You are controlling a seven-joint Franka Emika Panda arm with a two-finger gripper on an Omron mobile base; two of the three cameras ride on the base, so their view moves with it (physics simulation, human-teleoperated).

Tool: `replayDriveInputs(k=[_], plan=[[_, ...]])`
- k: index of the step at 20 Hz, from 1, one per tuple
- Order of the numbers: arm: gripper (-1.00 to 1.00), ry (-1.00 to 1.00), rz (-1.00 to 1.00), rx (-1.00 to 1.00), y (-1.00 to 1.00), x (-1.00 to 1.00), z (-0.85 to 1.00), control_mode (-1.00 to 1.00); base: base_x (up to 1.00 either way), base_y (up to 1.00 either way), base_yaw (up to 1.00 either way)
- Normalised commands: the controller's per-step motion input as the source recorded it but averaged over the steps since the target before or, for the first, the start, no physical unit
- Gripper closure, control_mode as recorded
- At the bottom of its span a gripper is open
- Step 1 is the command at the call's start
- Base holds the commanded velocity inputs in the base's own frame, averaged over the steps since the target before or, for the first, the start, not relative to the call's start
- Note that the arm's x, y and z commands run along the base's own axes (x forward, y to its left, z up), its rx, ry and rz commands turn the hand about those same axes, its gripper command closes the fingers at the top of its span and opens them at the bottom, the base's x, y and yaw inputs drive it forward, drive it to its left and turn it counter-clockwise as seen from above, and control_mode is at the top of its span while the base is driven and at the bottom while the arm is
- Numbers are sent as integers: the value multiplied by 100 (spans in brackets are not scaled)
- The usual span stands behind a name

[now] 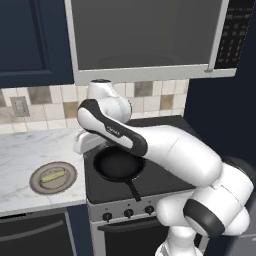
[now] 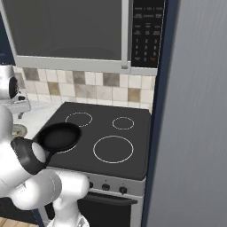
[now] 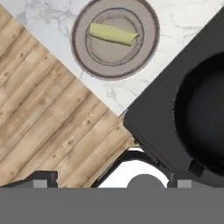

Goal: Pick up the butter stick and place it in the pan. Then turn on the burner for the pan.

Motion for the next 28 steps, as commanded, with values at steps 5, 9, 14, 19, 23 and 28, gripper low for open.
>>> replayDriveInputs(k=[5, 9, 14, 19, 23, 28], plan=[[-100, 9, 21, -2, 42, -2, -8, -100, 0, 0, 0], [-100, 2, 16, -5, 29, 0, -28, -100, 0, 0, 0], [-100, 0, 15, -6, 29, 5, -45, -100, 0, 0, 0], [-100, 0, 15, -6, 30, 17, -39, -100, 0, 0, 0], [-100, 0, 11, 0, 13, 41, -36, -100, 0, 0, 0], [-100, 0, 14, 0, 0, 33, -37, -100, 0, 0, 0]])
